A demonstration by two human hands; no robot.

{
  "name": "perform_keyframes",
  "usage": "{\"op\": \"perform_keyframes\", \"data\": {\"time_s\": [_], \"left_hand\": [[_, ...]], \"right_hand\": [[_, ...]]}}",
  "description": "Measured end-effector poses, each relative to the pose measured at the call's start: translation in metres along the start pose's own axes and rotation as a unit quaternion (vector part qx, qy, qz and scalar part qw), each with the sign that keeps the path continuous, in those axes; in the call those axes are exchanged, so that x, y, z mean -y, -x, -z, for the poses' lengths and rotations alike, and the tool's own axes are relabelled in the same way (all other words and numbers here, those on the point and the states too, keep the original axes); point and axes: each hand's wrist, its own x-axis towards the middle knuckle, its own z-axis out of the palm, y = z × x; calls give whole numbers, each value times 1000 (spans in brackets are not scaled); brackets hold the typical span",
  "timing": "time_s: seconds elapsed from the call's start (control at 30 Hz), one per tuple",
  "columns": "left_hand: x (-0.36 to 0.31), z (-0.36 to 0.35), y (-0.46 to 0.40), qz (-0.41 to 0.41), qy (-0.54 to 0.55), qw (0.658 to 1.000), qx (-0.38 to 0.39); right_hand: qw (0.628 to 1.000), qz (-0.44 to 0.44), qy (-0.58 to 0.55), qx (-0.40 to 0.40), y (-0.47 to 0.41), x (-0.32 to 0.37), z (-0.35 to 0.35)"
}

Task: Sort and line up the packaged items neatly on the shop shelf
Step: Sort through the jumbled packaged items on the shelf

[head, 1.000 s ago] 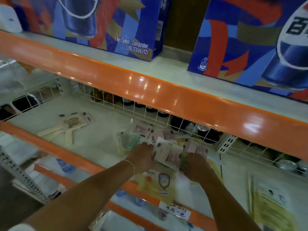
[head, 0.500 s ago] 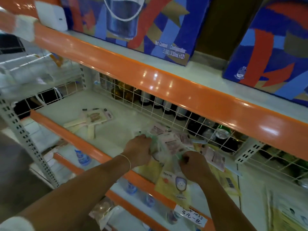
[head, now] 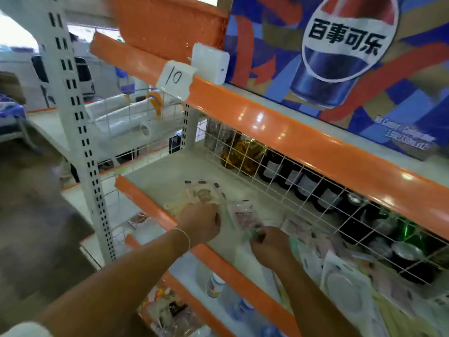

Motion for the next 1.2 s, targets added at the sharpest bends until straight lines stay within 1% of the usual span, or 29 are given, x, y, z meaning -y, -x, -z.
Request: {"op": "perform_keyframes", "data": {"time_s": [0.17,0.27,0.4,0.6,0.73,0.87,0.97,1.1,1.2], "left_hand": [[34,9,-10,10,29,999,-16],[48,13,-13,29,26,999,-7],[61,10,-17,42,27,999,0],[63,6,-31,67,25,997,16],[57,5,-37,64,23,998,1],[40,0,-41,9,33,999,-26],[21,-7,-44,-36,49,997,-37],[-14,-15,-51,-82,78,994,4],[-37,-22,-55,-123,51,990,38]], "right_hand": [[1000,21,11,3,-21,46,-19],[999,38,14,-2,-33,70,-26],[999,51,11,10,-44,92,-34],[996,87,-10,6,-52,104,-36],[994,95,-40,-23,-55,94,-34],[995,58,-51,-57,-52,64,-27],[996,6,-53,-70,-47,33,-22],[992,-69,-46,-98,-34,-9,-13],[985,-114,-6,-128,-24,-34,-5]]}}
